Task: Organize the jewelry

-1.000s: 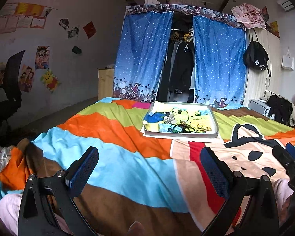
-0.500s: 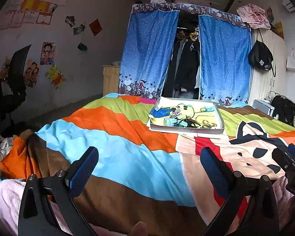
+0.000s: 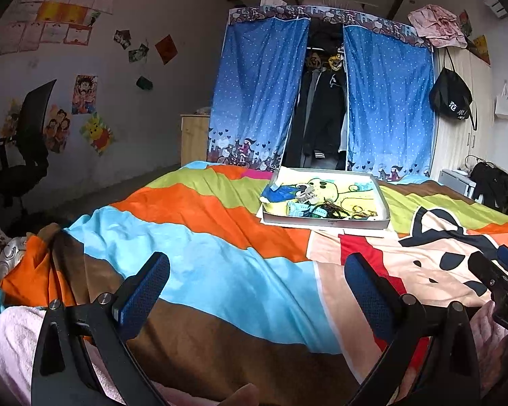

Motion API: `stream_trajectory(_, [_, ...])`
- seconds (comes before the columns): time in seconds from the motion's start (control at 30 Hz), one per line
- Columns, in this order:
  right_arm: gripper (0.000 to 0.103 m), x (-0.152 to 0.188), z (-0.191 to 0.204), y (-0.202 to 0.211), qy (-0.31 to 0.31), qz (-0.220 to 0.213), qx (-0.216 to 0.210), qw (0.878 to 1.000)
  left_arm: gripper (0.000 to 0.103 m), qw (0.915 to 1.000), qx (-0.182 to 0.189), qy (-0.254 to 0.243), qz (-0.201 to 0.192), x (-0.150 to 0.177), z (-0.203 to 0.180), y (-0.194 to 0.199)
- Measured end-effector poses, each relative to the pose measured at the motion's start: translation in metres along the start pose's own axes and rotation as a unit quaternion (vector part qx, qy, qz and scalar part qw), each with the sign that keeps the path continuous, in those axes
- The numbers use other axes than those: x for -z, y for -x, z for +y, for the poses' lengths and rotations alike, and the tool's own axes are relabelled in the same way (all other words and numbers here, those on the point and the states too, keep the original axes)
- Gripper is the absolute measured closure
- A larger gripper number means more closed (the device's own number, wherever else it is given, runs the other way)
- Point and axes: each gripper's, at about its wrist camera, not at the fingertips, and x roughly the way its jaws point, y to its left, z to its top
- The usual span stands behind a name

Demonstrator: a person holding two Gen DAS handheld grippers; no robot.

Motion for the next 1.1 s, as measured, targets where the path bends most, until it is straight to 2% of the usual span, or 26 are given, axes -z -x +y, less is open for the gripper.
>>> stream_trajectory(1.1, [0.000, -0.0007, 0.0005, -0.0003, 0.001, 0.001, 0.000, 1.000, 0.002, 1.0000, -0.003, 0.006, 0.000, 0.0035, 0.0010, -0.0007])
